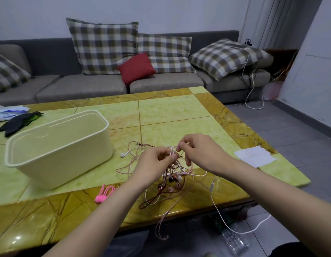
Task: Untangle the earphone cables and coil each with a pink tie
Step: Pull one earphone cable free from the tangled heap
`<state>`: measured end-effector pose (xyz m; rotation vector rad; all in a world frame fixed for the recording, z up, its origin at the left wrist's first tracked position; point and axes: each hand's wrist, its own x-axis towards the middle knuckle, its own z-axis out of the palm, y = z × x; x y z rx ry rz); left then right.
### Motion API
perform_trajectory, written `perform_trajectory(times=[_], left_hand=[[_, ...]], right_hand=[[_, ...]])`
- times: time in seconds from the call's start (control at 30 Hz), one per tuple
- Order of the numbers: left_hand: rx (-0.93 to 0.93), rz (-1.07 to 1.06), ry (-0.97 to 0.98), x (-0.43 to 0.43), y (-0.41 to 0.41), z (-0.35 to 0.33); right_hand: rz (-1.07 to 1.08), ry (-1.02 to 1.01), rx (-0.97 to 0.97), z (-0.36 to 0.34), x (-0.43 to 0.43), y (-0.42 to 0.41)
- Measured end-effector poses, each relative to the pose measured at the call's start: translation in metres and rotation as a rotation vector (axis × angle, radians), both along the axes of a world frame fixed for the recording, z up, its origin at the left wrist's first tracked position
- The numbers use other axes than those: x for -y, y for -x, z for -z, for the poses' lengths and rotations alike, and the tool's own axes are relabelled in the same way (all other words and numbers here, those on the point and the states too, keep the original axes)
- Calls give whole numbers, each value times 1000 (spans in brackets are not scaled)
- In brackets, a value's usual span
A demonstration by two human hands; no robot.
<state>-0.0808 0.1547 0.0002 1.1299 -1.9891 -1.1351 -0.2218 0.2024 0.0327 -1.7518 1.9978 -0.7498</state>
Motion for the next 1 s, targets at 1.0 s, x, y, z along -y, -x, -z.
perform_trajectory(times=[1.0], left_hand=[[-146, 62, -71, 0, -20, -18]], right_hand=[[-202, 104, -263, 7, -3, -10]])
